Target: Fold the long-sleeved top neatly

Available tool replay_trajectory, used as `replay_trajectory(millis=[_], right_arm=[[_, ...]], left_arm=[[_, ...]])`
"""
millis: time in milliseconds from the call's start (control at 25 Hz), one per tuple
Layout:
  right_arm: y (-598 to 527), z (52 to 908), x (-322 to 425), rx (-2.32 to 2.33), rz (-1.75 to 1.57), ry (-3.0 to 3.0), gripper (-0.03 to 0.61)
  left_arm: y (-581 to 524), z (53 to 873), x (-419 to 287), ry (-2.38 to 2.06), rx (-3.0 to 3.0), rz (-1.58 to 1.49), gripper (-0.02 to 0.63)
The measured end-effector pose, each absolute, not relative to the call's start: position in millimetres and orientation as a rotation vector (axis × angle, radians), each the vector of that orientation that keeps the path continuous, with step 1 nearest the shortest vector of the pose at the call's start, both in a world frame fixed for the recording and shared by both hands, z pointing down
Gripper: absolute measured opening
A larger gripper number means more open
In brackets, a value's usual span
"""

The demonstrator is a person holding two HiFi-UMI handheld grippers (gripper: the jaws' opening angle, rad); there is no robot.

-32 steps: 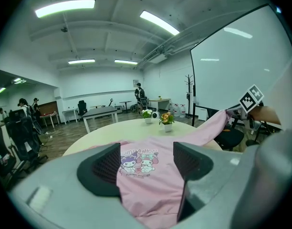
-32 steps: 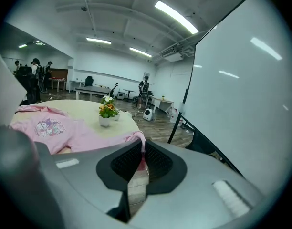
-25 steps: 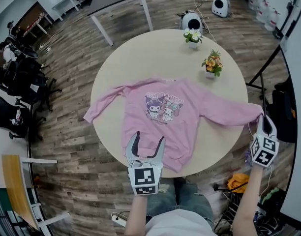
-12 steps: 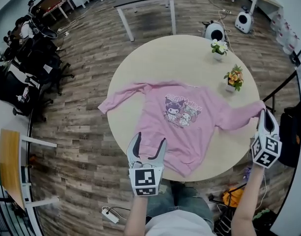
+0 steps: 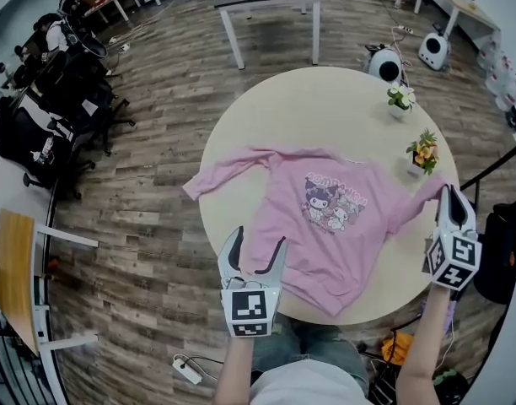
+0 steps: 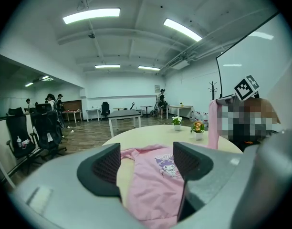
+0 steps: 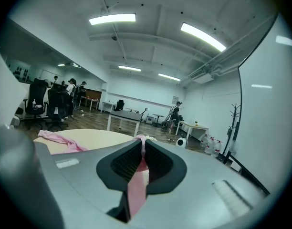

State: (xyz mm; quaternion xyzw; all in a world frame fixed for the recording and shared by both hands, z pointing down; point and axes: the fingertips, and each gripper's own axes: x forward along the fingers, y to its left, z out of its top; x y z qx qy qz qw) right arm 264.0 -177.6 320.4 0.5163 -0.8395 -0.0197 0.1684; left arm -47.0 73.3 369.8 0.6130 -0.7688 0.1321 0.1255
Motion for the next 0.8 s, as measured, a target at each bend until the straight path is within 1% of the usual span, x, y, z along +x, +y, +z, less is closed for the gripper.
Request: replay_trajectory(millis=[480, 800], right_arm=[[-178.9, 327.4, 161.2, 1.367, -0.044, -2.391, 0.043], [-172.5, 359.5, 96.7, 1.25, -0.004, -2.353, 0.044]], left_arm=[[38.3, 370.3, -117.9, -2.17, 1.854, 0.382, 0.339], [19.5, 384.5, -153.8, -2.097, 1.886, 0.382, 0.339]])
